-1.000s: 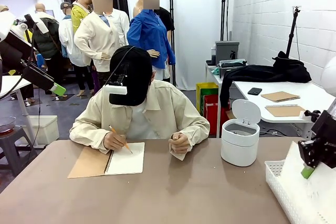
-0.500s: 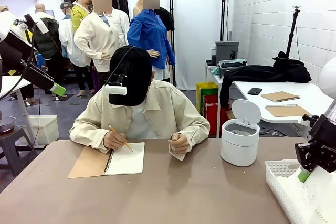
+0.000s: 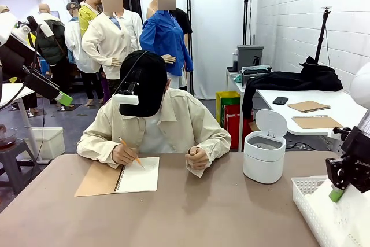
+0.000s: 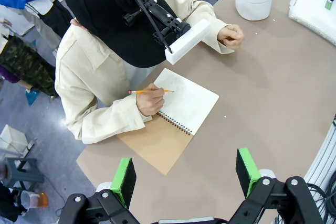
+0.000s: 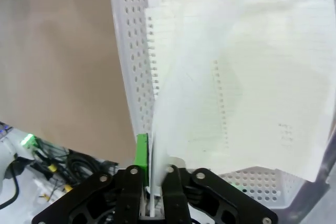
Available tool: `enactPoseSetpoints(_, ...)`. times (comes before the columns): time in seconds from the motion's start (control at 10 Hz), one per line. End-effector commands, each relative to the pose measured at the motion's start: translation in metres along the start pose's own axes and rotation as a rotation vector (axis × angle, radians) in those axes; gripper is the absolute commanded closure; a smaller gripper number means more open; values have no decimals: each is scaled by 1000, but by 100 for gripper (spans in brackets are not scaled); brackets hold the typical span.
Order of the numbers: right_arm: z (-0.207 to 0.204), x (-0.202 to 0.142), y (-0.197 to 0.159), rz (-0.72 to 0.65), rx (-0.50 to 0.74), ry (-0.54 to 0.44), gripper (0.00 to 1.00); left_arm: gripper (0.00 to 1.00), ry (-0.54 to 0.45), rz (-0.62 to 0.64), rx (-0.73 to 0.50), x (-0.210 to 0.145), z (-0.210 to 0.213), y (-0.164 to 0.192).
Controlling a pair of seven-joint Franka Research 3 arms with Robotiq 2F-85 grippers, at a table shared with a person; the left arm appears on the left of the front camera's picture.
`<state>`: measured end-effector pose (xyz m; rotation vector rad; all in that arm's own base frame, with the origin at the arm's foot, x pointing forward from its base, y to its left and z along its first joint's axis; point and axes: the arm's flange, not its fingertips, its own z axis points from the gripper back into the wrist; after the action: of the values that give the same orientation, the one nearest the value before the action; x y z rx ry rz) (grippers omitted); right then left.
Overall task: Sort the paper based on its condition.
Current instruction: If a person hands you a paper, place it in the Organizing basket , and if it's crumpled, put it in the Trash can.
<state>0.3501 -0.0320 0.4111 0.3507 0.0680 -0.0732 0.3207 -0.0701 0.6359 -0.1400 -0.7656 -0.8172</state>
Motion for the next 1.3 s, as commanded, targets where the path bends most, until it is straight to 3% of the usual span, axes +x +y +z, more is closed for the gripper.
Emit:
enactPoseSetpoints(0.0,14,-2,2,-2,-133,4,40,0,0,-5,3,0,1,1)
enactPoseSetpoints(0.2,24,-5,5,20,-228,-6,2,0,0,-5,3,0,1,1)
enactPoseSetpoints(0.8,66,-9,25,97,-319,-151,0,0,0,-5,3,0,1,1)
enactPoseSetpoints(1.0,80,-18,52,247,-296,-196,0,0,0,-5,3,0,1,1)
enactPoseSetpoints(1.2,87,-25,84,414,-255,-181,0,0,0,-5,3,0,1,1)
